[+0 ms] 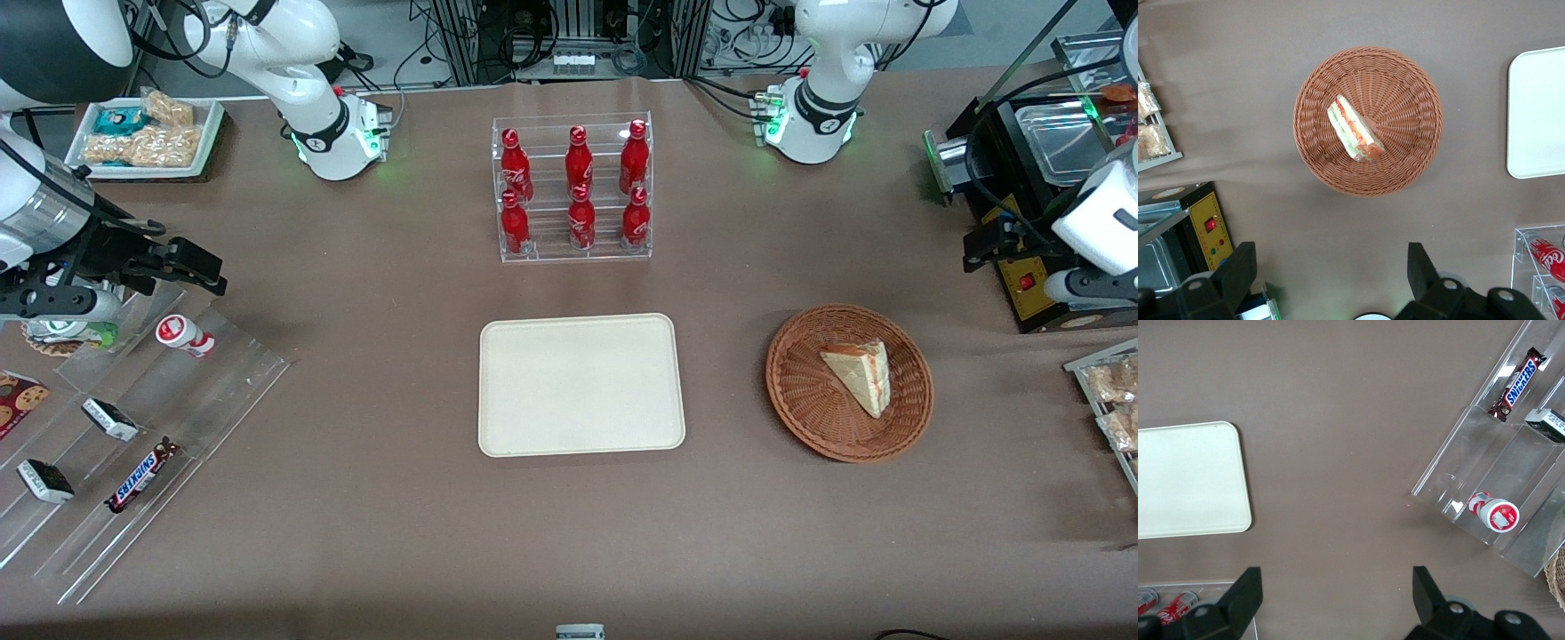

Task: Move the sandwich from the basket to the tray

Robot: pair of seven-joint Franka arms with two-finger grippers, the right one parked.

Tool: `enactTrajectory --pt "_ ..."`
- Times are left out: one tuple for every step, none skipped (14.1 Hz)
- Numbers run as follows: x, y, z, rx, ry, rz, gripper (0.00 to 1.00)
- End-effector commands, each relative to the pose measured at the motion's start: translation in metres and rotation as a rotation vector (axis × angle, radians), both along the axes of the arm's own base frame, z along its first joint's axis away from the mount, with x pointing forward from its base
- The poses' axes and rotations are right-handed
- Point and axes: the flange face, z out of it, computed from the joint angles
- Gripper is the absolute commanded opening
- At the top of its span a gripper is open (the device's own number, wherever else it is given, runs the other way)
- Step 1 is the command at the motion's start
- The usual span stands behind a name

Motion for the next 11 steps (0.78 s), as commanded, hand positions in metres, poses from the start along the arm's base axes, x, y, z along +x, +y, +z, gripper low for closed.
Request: enactTrajectory --pt "0.018 -0.002 -0.039 0.006 0.0 0.004 1.0" --pt "0.021 -0.001 -0.061 0.008 0.0 0.006 1.0" --pt "0.022 -0.001 -0.083 0.008 -0.008 0.01 1.0" --pt "0.024 -0.001 -0.111 0.007 -0.017 0.015 1.0" --pt "0.023 -0.001 -0.139 0.007 -0.03 0.023 1.0" --pt "0.019 -0.002 -0.164 0.006 -0.046 0.038 1.0" --pt "0.015 -0.002 -0.184 0.006 -0.062 0.061 1.0" --pt "0.012 -0.003 -0.204 0.005 -0.08 0.089 1.0" --pt "0.01 -0.003 -0.22 0.005 -0.094 0.127 1.0" --pt "0.009 -0.005 -0.231 0.006 -0.103 0.173 1.0" --pt "0.008 -0.005 -0.237 0.008 -0.112 0.249 1.0"
